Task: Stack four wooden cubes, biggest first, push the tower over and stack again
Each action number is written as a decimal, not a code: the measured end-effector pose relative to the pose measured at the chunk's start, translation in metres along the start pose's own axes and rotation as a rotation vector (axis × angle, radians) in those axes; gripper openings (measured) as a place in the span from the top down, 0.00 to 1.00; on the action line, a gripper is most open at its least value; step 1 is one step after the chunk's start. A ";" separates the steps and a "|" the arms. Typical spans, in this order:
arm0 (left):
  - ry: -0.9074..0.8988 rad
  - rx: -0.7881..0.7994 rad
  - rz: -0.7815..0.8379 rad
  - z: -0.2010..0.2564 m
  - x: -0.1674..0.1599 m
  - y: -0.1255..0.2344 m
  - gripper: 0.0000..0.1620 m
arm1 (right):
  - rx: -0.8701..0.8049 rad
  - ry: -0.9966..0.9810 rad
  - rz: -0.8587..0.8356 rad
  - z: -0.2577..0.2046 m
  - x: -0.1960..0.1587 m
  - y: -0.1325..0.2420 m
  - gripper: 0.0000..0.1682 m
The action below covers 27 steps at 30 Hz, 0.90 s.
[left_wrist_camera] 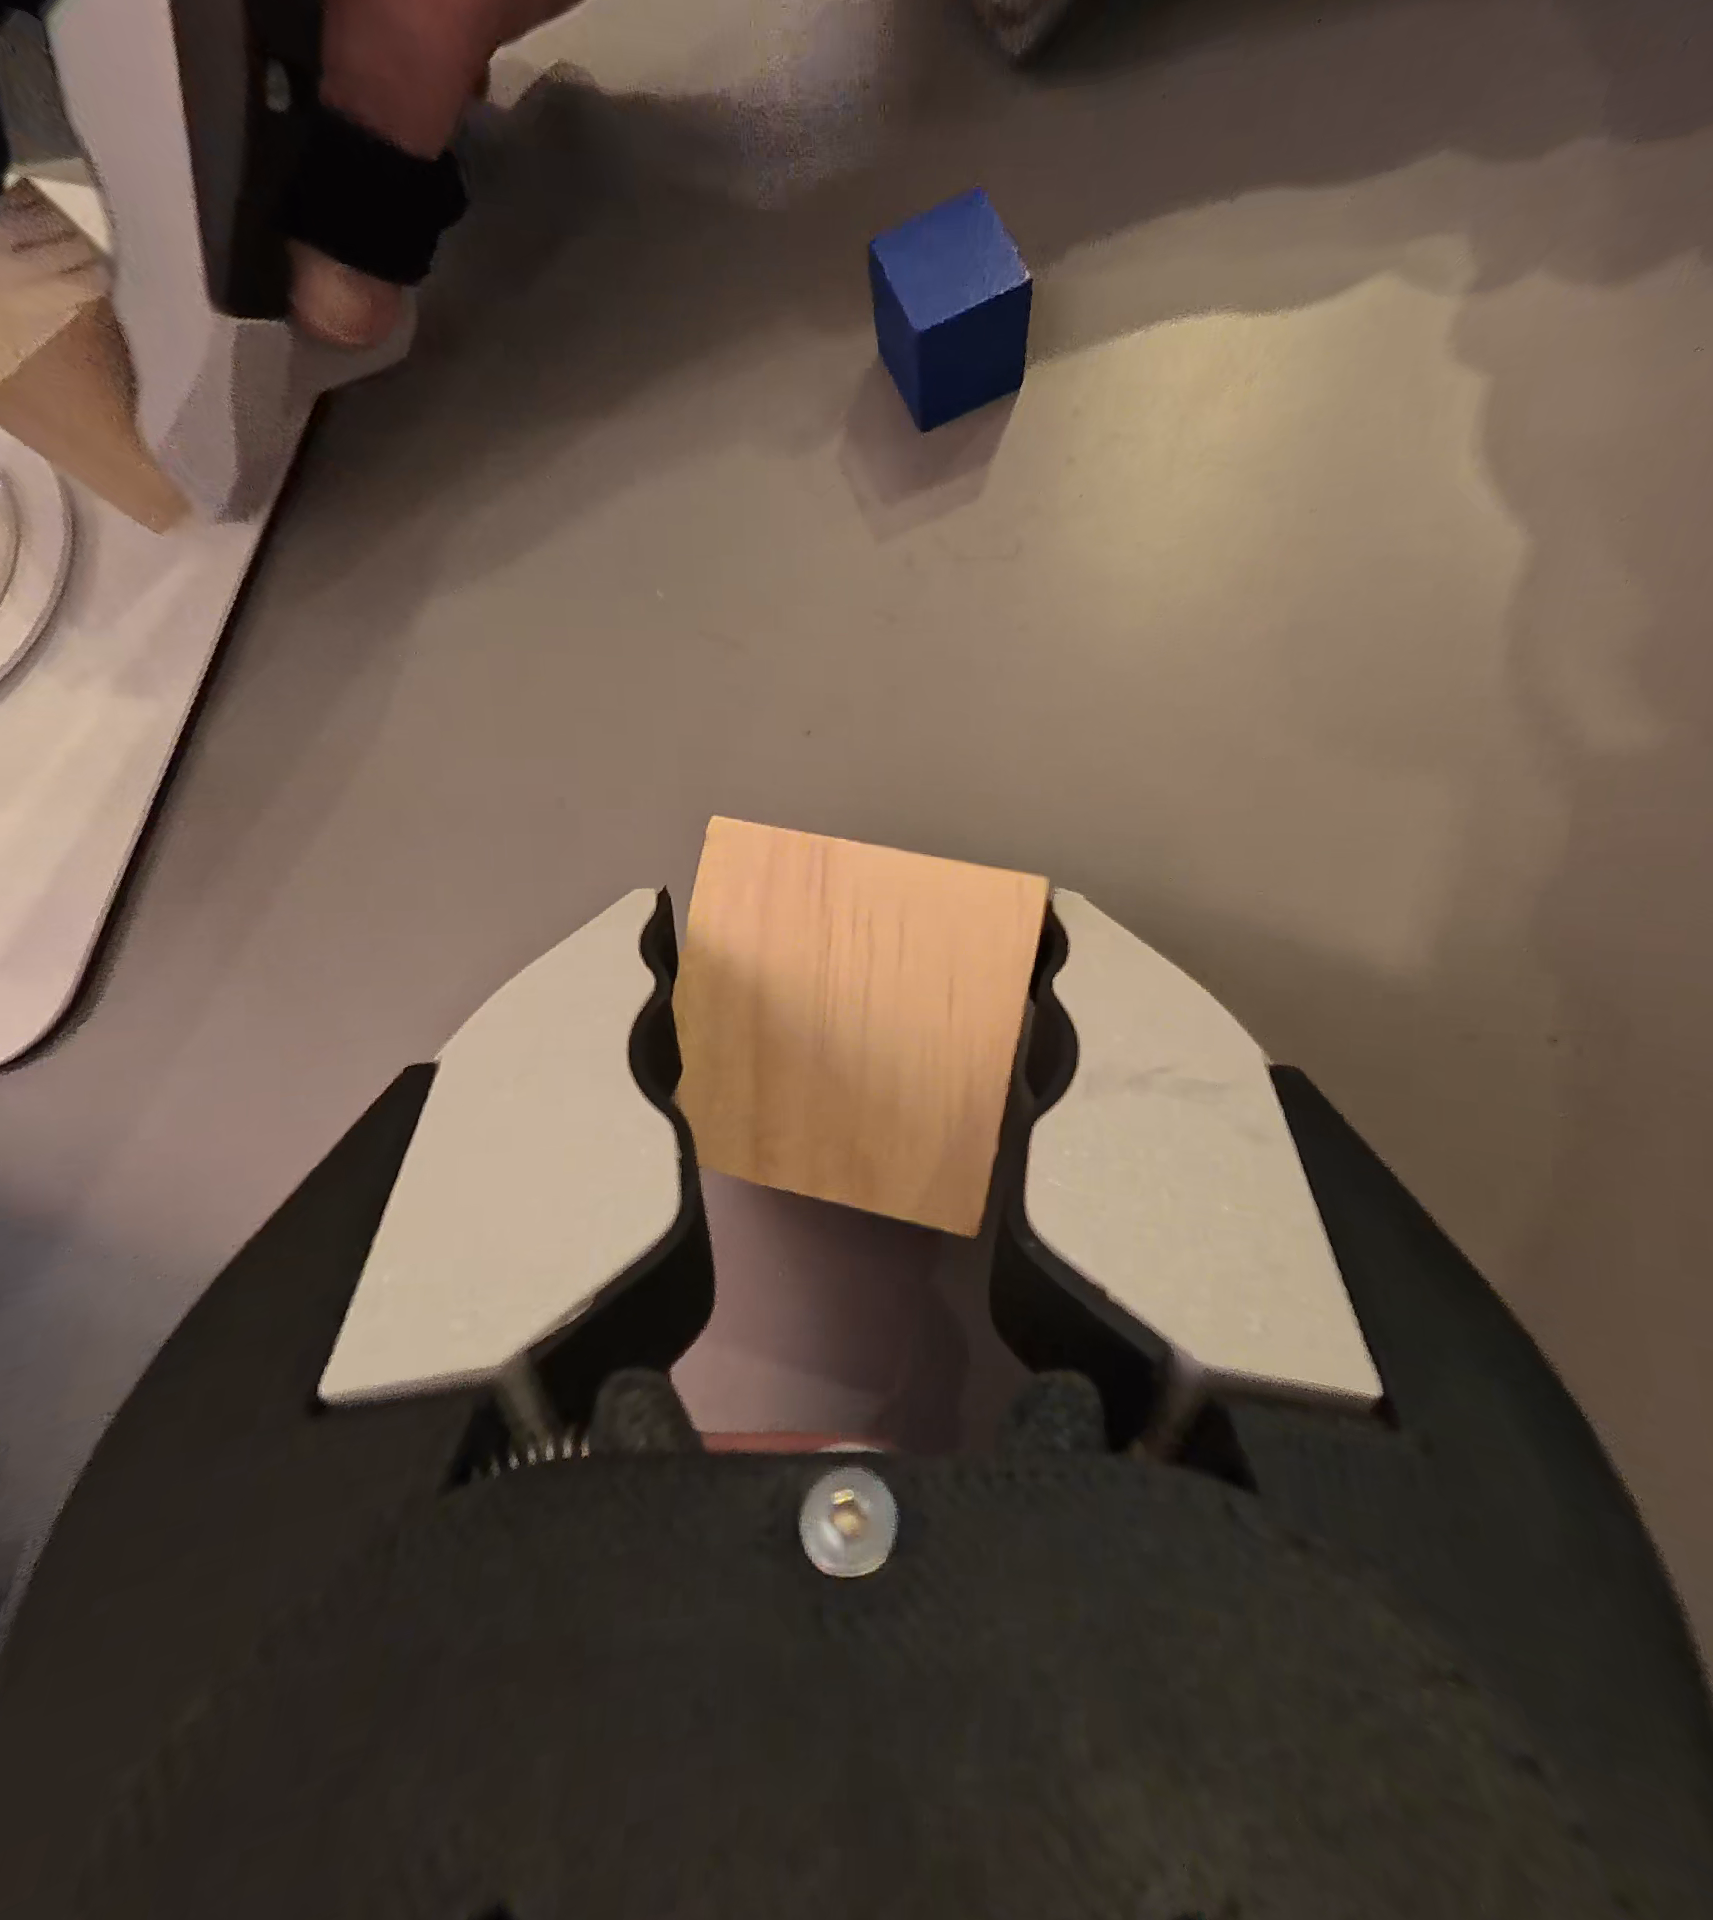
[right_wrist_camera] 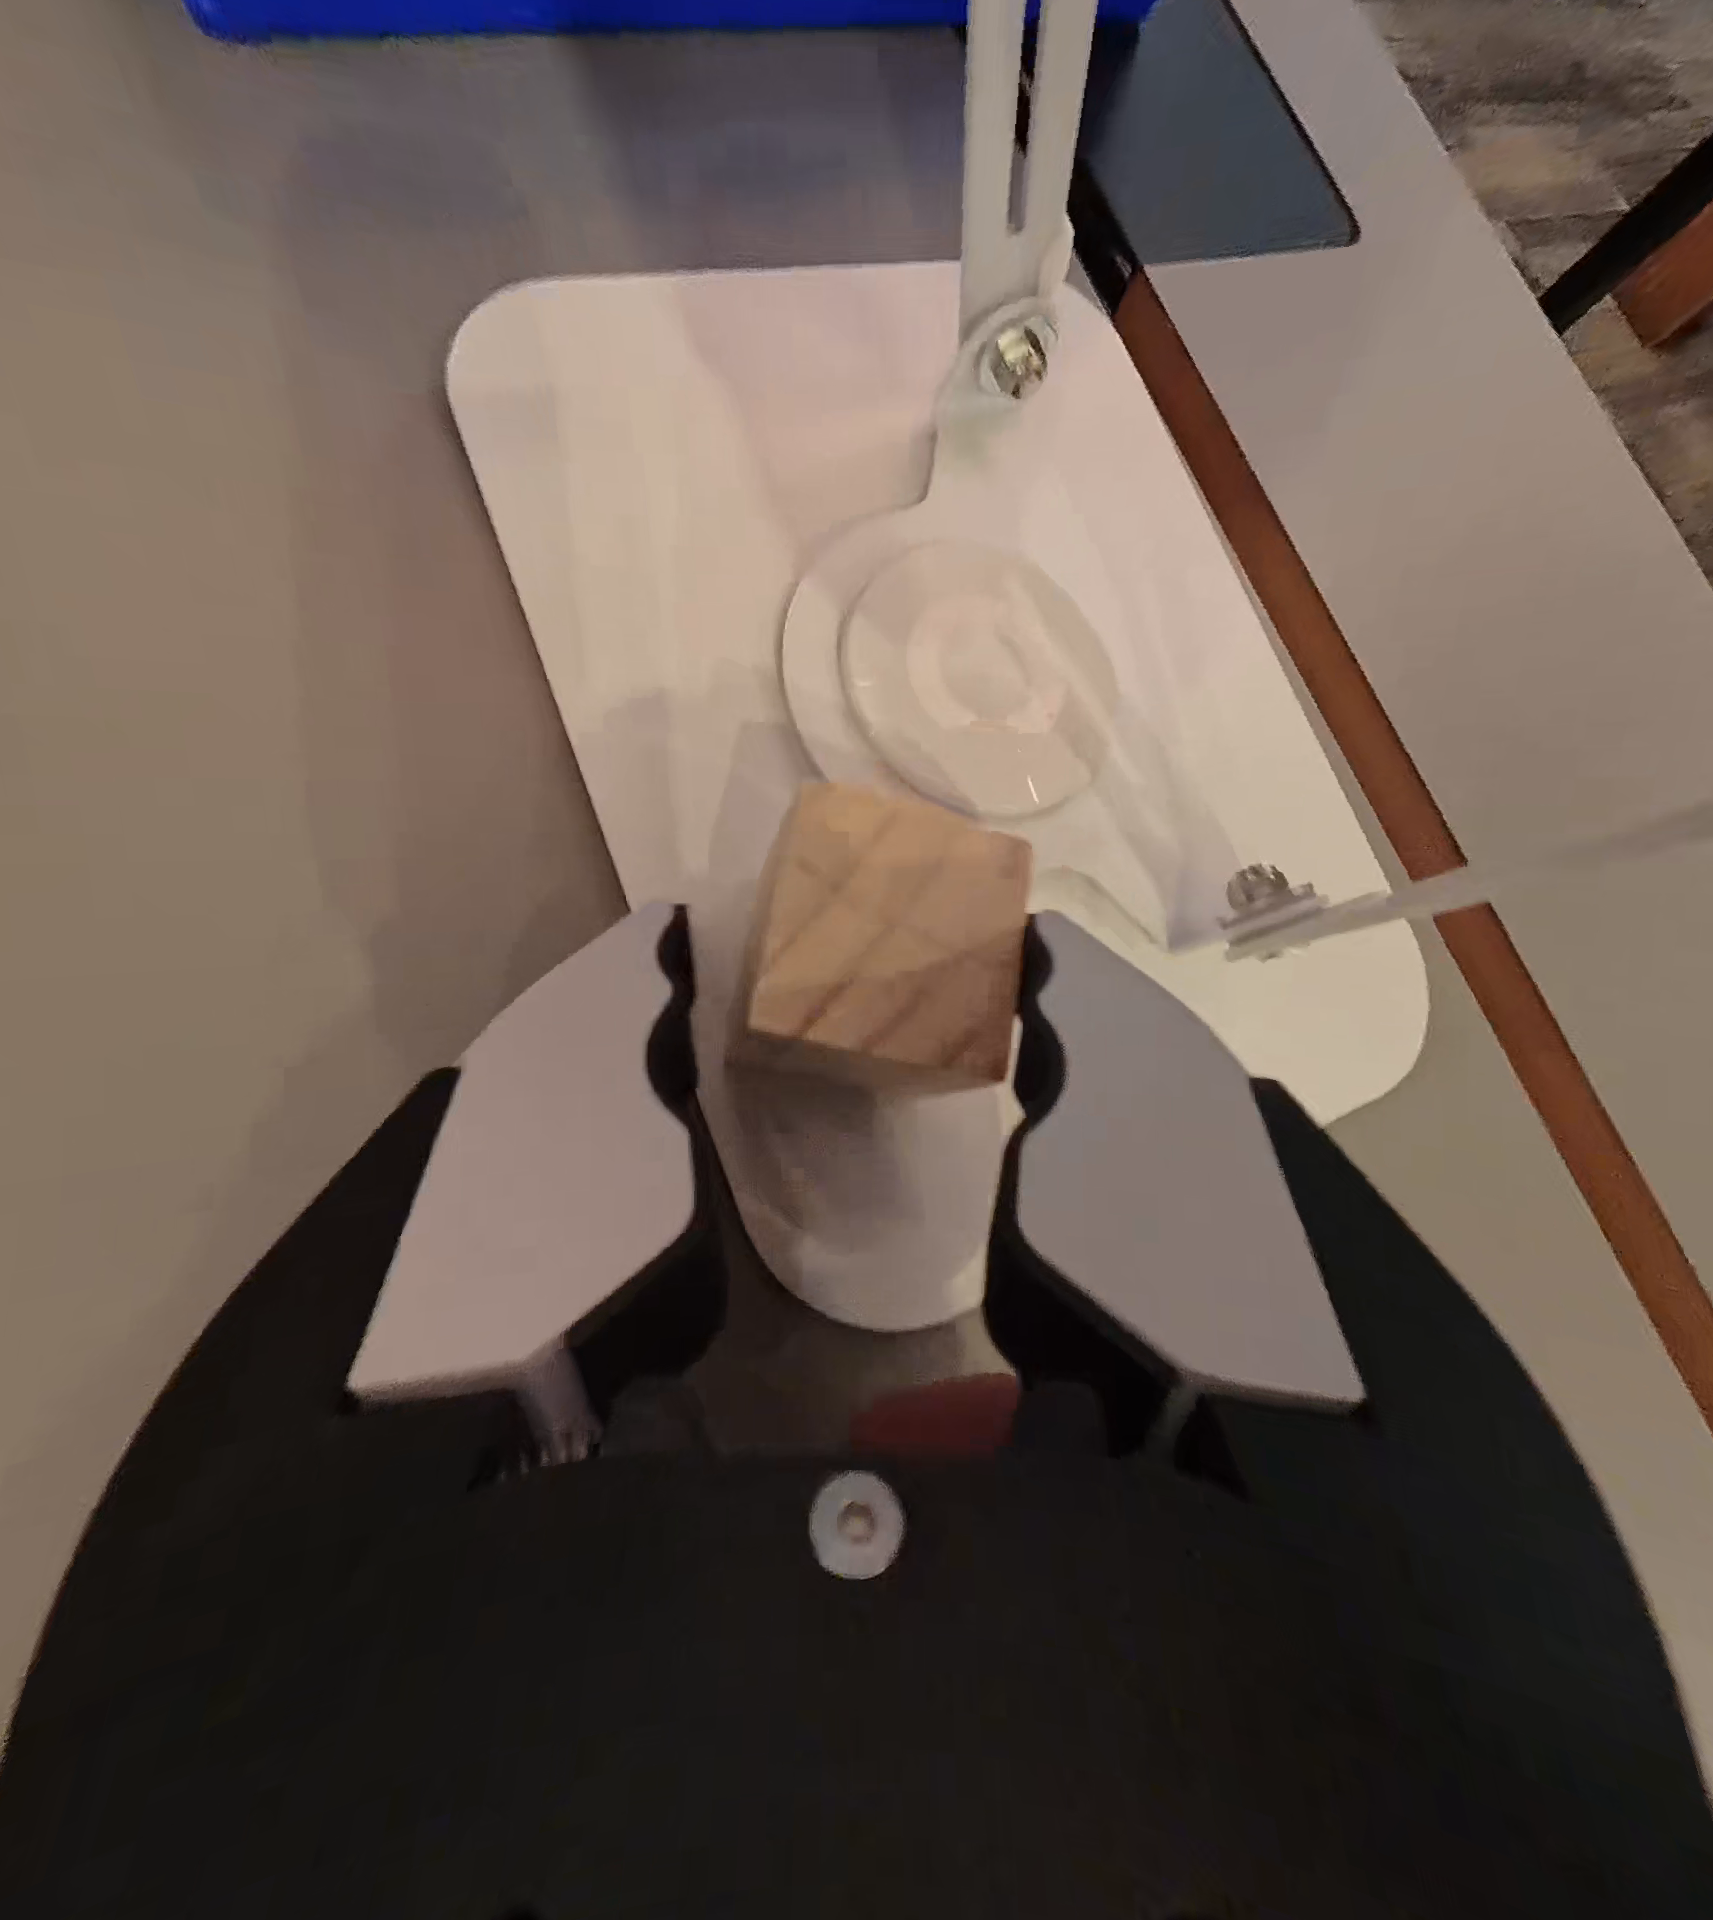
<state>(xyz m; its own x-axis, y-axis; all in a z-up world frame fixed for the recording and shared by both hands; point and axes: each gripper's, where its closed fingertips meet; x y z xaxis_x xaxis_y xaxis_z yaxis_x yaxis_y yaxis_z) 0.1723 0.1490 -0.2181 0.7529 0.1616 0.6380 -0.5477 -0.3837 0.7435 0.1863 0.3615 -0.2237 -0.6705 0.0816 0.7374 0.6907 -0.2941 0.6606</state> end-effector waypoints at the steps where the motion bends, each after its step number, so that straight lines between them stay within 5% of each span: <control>1: 0.006 -0.010 -0.002 0.001 0.000 -0.001 0.60 | 0.006 0.000 -0.005 -0.001 0.001 0.000 0.71; 10: -0.040 -0.022 0.128 -0.007 0.004 0.035 0.45 | 0.106 -0.019 0.082 -0.048 0.012 0.055 0.72; 13: -0.043 -0.036 0.136 -0.006 -0.027 0.048 0.43 | 0.241 0.020 0.145 -0.097 0.019 0.082 0.72; 19: -0.008 0.040 0.338 -0.012 -0.053 0.073 0.48 | 0.351 0.091 0.192 -0.156 0.040 0.093 0.72; 23: -0.139 0.199 0.304 -0.029 -0.059 0.083 0.52 | 0.409 0.095 0.165 -0.170 0.038 0.082 0.71; 27: -0.124 0.162 0.295 -0.029 -0.058 0.089 0.56 | 0.483 0.104 0.210 -0.193 0.057 0.091 0.72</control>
<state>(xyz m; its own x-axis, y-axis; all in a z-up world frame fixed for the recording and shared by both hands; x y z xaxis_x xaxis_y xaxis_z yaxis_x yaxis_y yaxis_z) 0.0697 0.1316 -0.1831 0.6152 -0.0851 0.7837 -0.6905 -0.5379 0.4837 0.1587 0.1560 -0.1487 -0.5107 -0.0336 0.8591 0.8425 0.1795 0.5079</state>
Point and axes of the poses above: each gripper's, where its closed fingertips meet, y back along the fingers, x out of its top, z = x × y across the jaws, and after that the axes turned 8 degrees about -y, right-handed
